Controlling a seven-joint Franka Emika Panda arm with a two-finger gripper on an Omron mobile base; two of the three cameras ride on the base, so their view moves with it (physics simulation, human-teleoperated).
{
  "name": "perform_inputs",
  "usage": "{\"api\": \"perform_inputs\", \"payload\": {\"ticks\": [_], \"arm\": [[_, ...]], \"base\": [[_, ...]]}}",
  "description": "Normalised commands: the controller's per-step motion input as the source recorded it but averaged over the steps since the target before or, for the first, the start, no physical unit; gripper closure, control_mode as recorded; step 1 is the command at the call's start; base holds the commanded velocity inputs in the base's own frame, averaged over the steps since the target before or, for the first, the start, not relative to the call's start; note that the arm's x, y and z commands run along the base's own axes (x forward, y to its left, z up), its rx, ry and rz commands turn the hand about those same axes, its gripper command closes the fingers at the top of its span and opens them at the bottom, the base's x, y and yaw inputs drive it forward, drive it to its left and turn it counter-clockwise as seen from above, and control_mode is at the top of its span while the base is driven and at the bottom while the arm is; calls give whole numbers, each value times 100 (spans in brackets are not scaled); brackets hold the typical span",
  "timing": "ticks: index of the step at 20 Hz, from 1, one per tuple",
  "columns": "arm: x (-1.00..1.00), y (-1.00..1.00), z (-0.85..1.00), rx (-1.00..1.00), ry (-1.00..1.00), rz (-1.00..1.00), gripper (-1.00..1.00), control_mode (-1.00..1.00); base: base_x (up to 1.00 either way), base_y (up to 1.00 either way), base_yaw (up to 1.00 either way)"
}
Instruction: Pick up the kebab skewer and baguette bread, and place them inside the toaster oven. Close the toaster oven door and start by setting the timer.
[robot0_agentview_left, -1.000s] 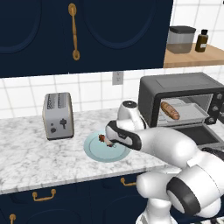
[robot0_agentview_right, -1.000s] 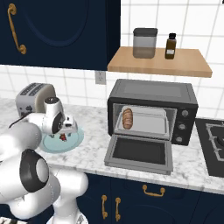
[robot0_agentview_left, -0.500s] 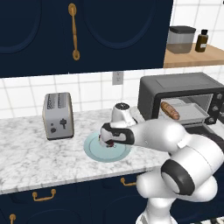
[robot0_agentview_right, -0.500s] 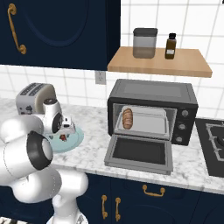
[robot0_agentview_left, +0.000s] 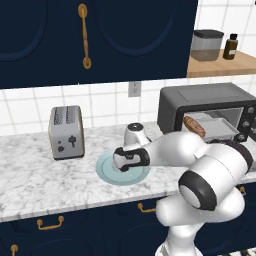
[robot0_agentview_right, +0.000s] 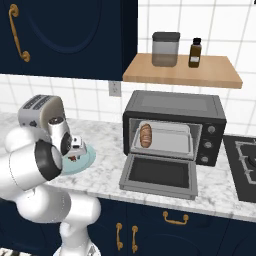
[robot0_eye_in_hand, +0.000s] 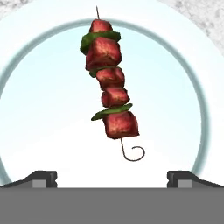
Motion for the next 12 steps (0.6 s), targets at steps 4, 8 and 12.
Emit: {"api": "perform_inputs", "payload": {"ticks": [4, 8, 12], "arm": [[28, 0, -5, 0, 0, 0, -100, -100], [37, 0, -5, 0, 0, 0, -100, -100], [22, 7, -16, 0, 0, 0, -100, -100]], "base": [[0, 0, 0], [0, 0, 0], [0, 0, 0]]}}
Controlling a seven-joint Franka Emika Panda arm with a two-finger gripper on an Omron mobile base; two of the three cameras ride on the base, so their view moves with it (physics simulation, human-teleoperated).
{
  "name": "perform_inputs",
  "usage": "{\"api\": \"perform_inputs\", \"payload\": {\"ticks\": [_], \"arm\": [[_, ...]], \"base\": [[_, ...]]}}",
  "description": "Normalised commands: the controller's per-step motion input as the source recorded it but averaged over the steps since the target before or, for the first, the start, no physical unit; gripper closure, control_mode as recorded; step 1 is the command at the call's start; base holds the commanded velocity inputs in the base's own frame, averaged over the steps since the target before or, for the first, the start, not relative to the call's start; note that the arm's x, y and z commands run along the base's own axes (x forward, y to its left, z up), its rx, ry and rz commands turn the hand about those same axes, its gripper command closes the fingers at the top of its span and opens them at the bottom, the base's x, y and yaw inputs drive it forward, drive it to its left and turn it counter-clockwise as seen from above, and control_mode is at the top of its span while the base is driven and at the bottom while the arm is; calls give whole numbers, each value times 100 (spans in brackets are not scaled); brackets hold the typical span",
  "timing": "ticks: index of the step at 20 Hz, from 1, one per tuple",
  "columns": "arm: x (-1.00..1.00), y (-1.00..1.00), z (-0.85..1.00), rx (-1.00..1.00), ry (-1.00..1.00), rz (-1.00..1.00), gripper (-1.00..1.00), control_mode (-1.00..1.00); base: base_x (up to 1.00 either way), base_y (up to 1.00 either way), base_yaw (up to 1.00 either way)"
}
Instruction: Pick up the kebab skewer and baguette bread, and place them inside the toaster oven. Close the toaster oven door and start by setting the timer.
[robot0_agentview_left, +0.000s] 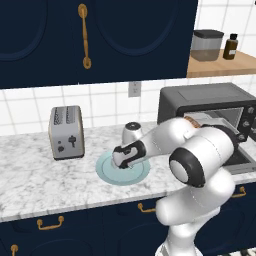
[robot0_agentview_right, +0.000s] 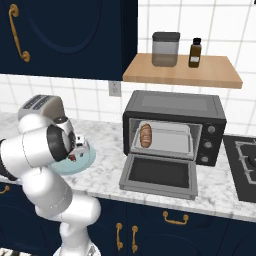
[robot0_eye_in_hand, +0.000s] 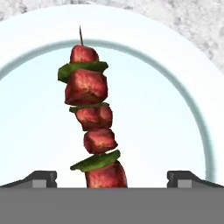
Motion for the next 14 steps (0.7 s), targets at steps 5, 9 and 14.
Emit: {"api": "perform_inputs", "payload": {"ticks": [5, 9, 14], "arm": [[2, 3, -29, 0, 0, 0, -100, -100], [0, 4, -21, 0, 0, 0, 100, -100], [-1, -10, -7, 0, -2, 13, 100, -100]], "base": [[0, 0, 0], [0, 0, 0], [0, 0, 0]]}}
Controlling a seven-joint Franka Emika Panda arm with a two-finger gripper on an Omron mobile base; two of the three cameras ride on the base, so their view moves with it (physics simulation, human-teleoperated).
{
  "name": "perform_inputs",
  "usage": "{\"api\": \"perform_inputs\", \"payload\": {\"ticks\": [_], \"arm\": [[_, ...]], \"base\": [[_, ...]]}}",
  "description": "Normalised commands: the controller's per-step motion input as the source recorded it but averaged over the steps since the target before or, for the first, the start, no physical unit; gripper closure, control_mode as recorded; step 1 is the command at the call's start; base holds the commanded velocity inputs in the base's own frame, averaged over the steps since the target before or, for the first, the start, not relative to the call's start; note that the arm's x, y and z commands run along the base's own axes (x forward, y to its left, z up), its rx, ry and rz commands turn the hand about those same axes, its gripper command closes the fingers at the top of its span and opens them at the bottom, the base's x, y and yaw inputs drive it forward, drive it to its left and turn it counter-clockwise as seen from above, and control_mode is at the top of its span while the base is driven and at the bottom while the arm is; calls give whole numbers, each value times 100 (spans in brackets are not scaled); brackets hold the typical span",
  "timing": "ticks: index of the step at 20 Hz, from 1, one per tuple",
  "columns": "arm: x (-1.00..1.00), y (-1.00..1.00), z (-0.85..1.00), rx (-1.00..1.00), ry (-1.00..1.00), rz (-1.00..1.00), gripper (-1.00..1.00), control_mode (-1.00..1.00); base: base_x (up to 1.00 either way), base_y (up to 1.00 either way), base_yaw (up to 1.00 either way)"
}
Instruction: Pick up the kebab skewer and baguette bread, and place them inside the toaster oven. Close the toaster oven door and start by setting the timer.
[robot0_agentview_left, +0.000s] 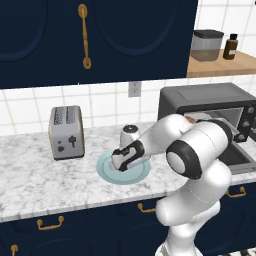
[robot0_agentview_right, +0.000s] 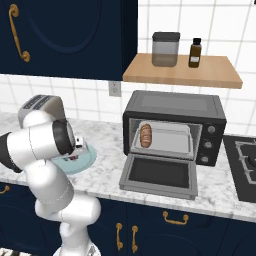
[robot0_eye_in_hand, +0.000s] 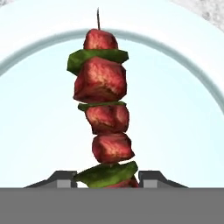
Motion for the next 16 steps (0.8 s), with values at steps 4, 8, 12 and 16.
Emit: {"api": "perform_inputs", "payload": {"ticks": [4, 8, 12, 16], "arm": [[-3, -51, 18, 0, 0, 22, 100, -100], [-83, -84, 98, 9, -5, 6, 100, -100], [-99, -85, 100, 7, -7, 0, 100, -100], [-62, -95, 100, 3, 0, -12, 100, -100]], "base": [[0, 0, 0], [0, 0, 0], [0, 0, 0], [0, 0, 0]]}}
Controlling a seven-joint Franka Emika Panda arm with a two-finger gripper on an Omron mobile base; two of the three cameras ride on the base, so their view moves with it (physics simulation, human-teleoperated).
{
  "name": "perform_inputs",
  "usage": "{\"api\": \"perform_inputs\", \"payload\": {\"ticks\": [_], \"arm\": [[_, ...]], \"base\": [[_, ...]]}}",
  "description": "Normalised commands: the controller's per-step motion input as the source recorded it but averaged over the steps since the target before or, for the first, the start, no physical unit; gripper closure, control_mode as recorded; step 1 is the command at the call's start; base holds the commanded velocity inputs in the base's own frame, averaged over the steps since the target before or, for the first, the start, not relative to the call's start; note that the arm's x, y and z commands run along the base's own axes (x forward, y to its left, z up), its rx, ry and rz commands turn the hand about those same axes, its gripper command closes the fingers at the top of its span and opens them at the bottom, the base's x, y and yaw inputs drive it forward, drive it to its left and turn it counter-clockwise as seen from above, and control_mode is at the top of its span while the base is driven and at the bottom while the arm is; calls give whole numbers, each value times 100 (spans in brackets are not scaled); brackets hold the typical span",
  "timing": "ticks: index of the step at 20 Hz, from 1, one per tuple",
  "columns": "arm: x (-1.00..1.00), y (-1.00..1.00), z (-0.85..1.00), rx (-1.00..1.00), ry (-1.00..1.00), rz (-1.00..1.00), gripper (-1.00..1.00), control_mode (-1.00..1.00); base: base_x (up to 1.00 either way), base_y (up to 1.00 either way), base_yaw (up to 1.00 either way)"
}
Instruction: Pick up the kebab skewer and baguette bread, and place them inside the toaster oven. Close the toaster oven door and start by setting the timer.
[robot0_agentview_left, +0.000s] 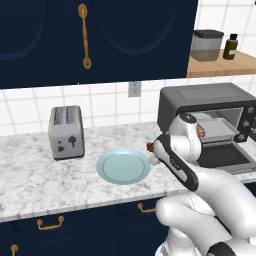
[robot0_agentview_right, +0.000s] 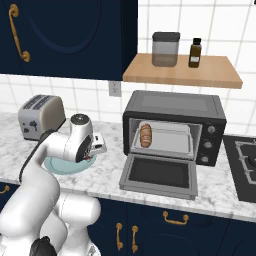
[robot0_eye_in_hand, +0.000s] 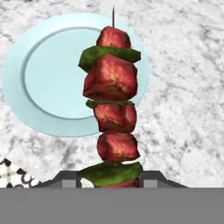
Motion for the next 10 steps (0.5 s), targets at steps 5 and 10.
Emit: {"api": "perform_inputs", "payload": {"ticks": [5, 10], "arm": [[-12, -100, 99, 0, 0, -25, 100, -100], [6, -100, 92, 0, 8, -29, 100, -100]], "base": [[0, 0, 0], [0, 0, 0]]}}
